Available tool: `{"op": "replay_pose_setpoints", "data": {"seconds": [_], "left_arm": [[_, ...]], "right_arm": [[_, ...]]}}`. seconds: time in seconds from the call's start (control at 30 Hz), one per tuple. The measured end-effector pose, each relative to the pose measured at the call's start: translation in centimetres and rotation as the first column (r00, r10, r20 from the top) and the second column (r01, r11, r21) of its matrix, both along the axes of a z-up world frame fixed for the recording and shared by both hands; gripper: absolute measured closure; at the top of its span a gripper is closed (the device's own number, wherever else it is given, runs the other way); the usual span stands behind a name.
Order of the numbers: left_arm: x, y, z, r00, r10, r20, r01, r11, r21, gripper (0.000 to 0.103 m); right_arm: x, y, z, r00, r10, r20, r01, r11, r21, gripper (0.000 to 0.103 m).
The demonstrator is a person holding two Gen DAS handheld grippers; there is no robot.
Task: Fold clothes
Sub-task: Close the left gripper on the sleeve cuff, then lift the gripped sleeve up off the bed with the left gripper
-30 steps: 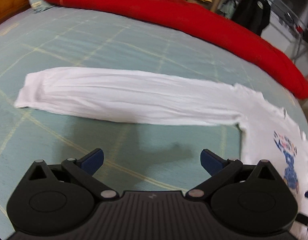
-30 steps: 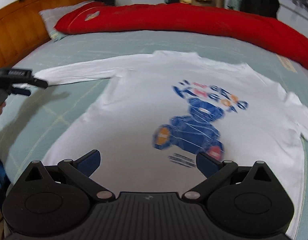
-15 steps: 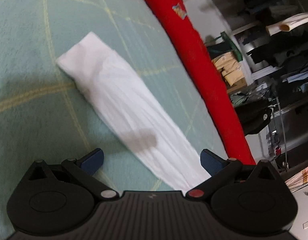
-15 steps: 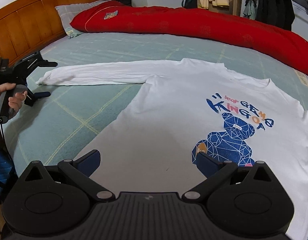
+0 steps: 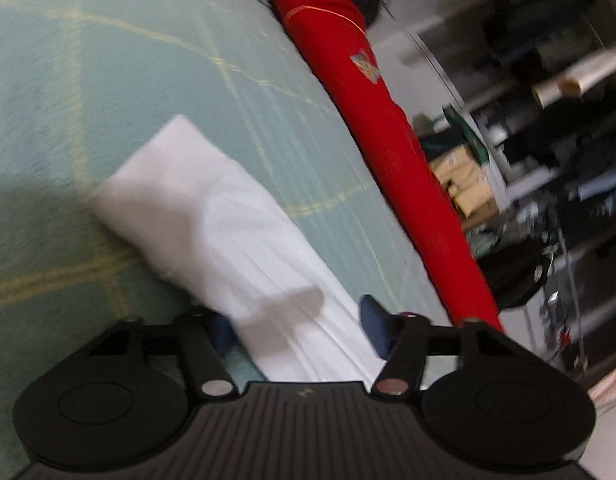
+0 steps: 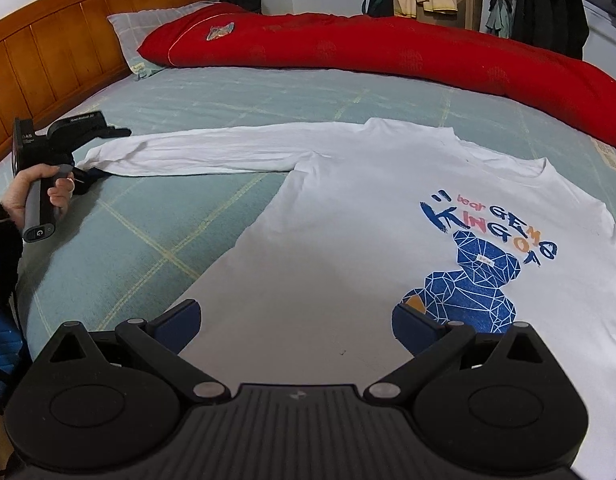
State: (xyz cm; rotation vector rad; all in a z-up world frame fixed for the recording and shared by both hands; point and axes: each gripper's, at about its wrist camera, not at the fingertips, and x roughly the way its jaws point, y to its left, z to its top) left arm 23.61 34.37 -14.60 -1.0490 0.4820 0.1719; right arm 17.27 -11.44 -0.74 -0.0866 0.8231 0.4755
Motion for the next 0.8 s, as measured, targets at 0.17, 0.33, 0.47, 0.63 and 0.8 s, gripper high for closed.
{"op": "replay_pose_setpoints", "data": {"seconds": [0.17,0.33,0.47,0.63,0.8], "left_arm": [[0.0,0.7,-1.4,1.0,0.009,0.03,-0.008,1.0,-0.01,0.062],[0.7,1.4,-2.7,0.999,0.036,0.018,-0.036,0.999,-0.027,0.088],[1.3,1.3,-2.6,0.999,0.022,-0.027,-0.022,1.0,0.0,0.095],[2.1,0.6,-1.6,0.998,0.015,-0.065,-0.012,0.999,0.046,0.096],[3.0,-0.1,0.1,0.995,-0.001,-0.1,0.012,0.994,0.111,0.101]], "right_arm": [[0.2,0.1,0.1,1.0,-0.001,0.003,0.001,1.0,0.008,0.0],[0.0,0.3,0.3,1.0,0.004,0.01,-0.004,1.0,0.002,0.0],[-0.2,0.5,0.4,1.0,0.009,0.016,-0.009,1.0,-0.004,0.0],[-0.4,0.2,0.6,1.0,0.004,0.02,-0.003,1.0,-0.007,0.0],[-0.6,-0.2,0.8,1.0,0.001,0.031,0.0,1.0,-0.015,0.0]]}}
